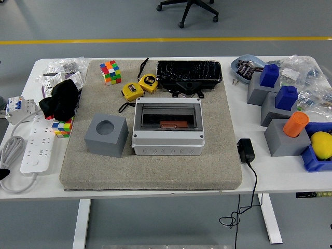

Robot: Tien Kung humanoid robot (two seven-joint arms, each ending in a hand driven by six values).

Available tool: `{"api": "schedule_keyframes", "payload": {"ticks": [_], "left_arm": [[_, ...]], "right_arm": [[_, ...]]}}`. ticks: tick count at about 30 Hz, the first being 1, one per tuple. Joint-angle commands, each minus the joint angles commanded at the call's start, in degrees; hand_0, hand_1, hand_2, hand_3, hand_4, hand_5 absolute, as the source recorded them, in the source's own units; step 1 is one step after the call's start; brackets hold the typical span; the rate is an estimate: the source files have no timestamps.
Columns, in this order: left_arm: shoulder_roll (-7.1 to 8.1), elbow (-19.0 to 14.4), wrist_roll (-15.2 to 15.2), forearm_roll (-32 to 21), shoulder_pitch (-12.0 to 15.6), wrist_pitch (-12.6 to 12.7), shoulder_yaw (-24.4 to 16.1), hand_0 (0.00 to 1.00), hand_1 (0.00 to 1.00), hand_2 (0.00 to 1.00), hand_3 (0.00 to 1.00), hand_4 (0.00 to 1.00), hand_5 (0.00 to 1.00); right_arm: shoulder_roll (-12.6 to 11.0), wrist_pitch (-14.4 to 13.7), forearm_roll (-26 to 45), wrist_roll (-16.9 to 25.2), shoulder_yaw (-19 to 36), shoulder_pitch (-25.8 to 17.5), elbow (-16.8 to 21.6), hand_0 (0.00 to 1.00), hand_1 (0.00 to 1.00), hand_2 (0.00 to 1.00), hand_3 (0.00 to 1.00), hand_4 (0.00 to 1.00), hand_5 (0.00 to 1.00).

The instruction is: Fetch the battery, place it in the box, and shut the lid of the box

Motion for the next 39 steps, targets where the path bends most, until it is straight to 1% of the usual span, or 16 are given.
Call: {"api": "schedule_keyframes", "payload": {"ticks": [8,11,12,14,15,17,18,22,26,28,29,30,32,35,36,39], "left_arm": [[-0.17,0.58,0.65,18.96,0.93,3.76,-0.68,0.998,0.998,0.998,0.998,0.998,0.998],[-0.75,2.36,0.39,26.04,1.61,6.37,0.12,0.998,0.998,0.998,0.998,0.998,0.998],[-1.01,3.05,0.07,28.65,1.87,7.17,0.52,0.998,0.998,0.998,0.998,0.998,0.998],[-1.54,3.99,-0.33,32.66,2.33,8.25,1.08,0.998,0.998,0.998,0.998,0.998,0.998],[-1.68,4.14,-0.38,33.29,2.44,8.38,1.15,0.998,0.998,0.998,0.998,0.998,0.998],[-2.06,4.57,-0.40,33.19,2.88,8.59,1.42,0.998,0.998,0.998,0.998,0.998,0.998],[-2.09,4.66,-0.39,33.06,3.00,8.67,1.53,0.998,0.998,0.998,0.998,0.998,0.998],[-1.79,5.43,-0.46,29.96,3.30,8.36,2.91,0.998,0.998,0.998,0.998,0.998,0.998],[-2.28,4.73,-1.40,29.15,3.30,8.65,2.55,0.998,0.998,0.998,0.998,0.998,0.998],[-2.30,4.54,-2.99,28.05,3.10,9.22,2.59,0.998,0.998,0.998,0.998,0.998,0.998],[-2.22,4.66,-4.56,26.82,3.02,10.31,2.89,0.998,0.998,0.998,0.998,0.998,0.998],[-2.16,4.72,-5.84,25.87,3.01,11.11,3.13,0.909,0.952,0.956,0.978,0.998,0.998],[-2.04,4.67,-8.88,22.78,3.11,12.93,3.97,0.909,0.952,0.956,0.978,0.998,0.998],[-2.19,4.44,-10.46,20.91,3.25,14.15,4.36,0.909,0.952,0.956,0.978,0.998,0.998],[-2.25,4.40,-10.57,20.31,3.27,14.34,4.39,0.844,0.873,0.853,0.871,0.998,0.998],[-2.26,4.33,-10.16,19.71,3.25,14.11,4.19,0.844,0.873,0.853,0.871,0.998,0.998]], "right_arm": [[-0.08,-0.70,-2.03,-0.06,2.39,-0.18,-0.01,0.836,0.773,0.758,0.810,0.998,0.998],[0.45,-1.67,-2.70,0.79,3.43,-0.35,-0.01,0.836,0.773,0.758,0.810,0.998,0.998],[0.70,-2.21,-3.23,1.21,4.16,-0.51,-0.01,0.842,0.817,0.795,0.825,0.998,0.998],[1.16,-3.11,-4.15,1.88,5.46,-0.89,-0.01,0.842,0.817,0.795,0.825,0.998,0.998],[1.27,-3.33,-4.45,2.00,5.81,-0.97,-0.01,0.842,0.817,0.795,0.825,0.998,0.998],[1.68,-3.98,-5.86,2.27,7.45,-1.19,-0.01,0.842,0.817,0.795,0.825,0.998,0.998],[1.77,-4.06,-6.17,2.29,7.84,-1.22,-0.01,0.868,0.863,0.838,0.855,0.998,0.998],[2.08,-4.11,-6.45,2.45,8.48,-1.42,-0.01,0.868,0.863,0.838,0.855,0.998,0.998],[2.22,-3.82,-6.98,2.16,9.19,-1.24,-0.01,0.862,0.866,0.836,0.851,0.998,0.998],[2.33,-3.50,-6.87,2.02,9.23,-1.11,-0.01,0.862,0.866,0.836,0.851,0.998,0.998],[2.34,-3.40,-6.50,2.08,8.82,-1.09,-0.01,0.862,0.866,0.836,0.851,0.998,0.998],[2.35,-3.36,-6.41,2.10,8.73,-1.08,-0.01,0.858,0.861,0.832,0.847,0.998,0.998],[2.39,-3.36,-6.79,2.06,9.32,-1.03,-0.01,0.858,0.861,0.832,0.847,0.998,0.998],[2.46,-3.26,-7.19,1.89,9.76,-1.05,-0.01,0.858,0.861,0.832,0.847,0.998,0.998],[2.49,-3.24,-7.24,1.88,9.85,-1.05,-0.01,0.860,0.860,0.831,0.845,0.998,0.998],[2.56,-3.18,-7.41,1.83,10.14,-0.97,-0.01,0.860,0.860,0.831,0.845,0.998,0.998]]}}
